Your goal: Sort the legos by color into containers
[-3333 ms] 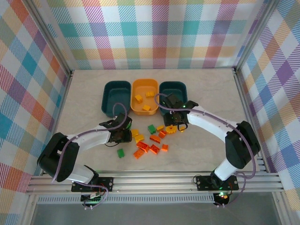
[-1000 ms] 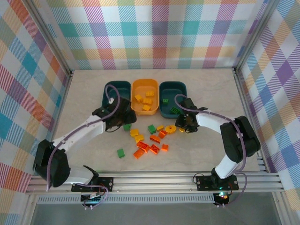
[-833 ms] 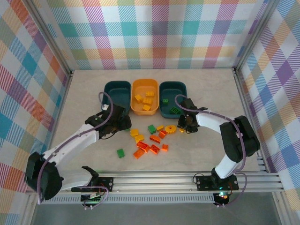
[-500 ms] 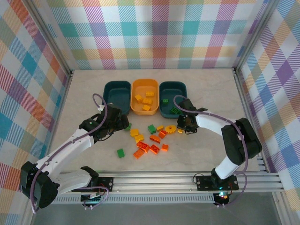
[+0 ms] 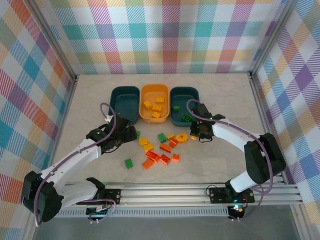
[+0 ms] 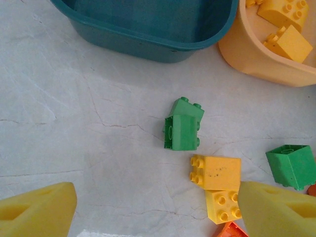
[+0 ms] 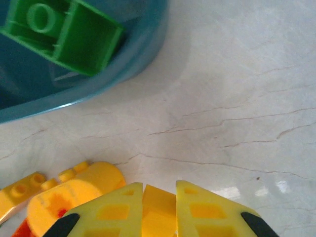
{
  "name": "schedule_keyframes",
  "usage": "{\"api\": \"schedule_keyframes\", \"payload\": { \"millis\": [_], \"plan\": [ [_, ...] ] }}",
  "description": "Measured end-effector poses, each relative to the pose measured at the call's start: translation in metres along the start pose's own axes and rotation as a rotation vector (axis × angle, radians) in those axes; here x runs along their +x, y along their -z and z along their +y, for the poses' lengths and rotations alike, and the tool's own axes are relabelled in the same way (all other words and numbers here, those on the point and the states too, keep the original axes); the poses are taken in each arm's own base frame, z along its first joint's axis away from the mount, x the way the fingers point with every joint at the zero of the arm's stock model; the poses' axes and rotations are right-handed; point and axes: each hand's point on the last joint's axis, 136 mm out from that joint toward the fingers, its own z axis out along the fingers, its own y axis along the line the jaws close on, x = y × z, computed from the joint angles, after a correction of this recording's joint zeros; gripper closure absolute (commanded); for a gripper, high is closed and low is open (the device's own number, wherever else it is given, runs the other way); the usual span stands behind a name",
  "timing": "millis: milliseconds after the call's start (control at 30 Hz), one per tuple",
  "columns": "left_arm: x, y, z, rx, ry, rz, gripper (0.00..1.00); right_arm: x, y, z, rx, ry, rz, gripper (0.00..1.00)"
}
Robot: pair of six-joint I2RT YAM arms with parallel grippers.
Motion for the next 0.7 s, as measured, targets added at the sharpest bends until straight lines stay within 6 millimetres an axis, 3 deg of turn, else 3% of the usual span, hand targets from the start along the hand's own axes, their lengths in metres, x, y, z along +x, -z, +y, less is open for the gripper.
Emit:
{"api": "schedule_keyframes", "payload": {
  "millis": [67,233,333,433,500,567,600,700],
  "plan": [
    [0.002,-0.005,0.003,-0.006,0.019,0.008,0.12,-0.011,0.011,0.019,-0.034,0.030,-0.029,0.88],
    [0.012,-0.020,0.017,-0.041,0.065,0.055,0.13,-0.055,0.032,0.096,-0.162,0.107,-0.124,0.88],
    [0.023,-0.025,0.020,-0.041,0.077,0.091,0.13,-0.071,0.022,0.136,-0.207,0.154,-0.138,0.88],
    [0.032,-0.027,0.018,-0.023,0.080,0.128,0.14,-0.083,0.001,0.166,-0.235,0.192,-0.133,0.87],
    [0.037,-0.027,0.016,-0.008,0.085,0.150,0.14,-0.087,-0.014,0.182,-0.245,0.214,-0.120,0.81],
    [0.043,-0.028,0.013,0.015,0.092,0.177,0.14,-0.093,-0.026,0.194,-0.254,0.236,-0.115,0.62],
    [0.046,-0.028,0.012,0.027,0.095,0.191,0.14,-0.096,-0.030,0.200,-0.259,0.247,-0.112,0.58],
    [0.051,-0.029,0.005,0.064,0.104,0.215,0.13,-0.103,-0.029,0.210,-0.272,0.280,-0.122,0.49]
  ]
}}
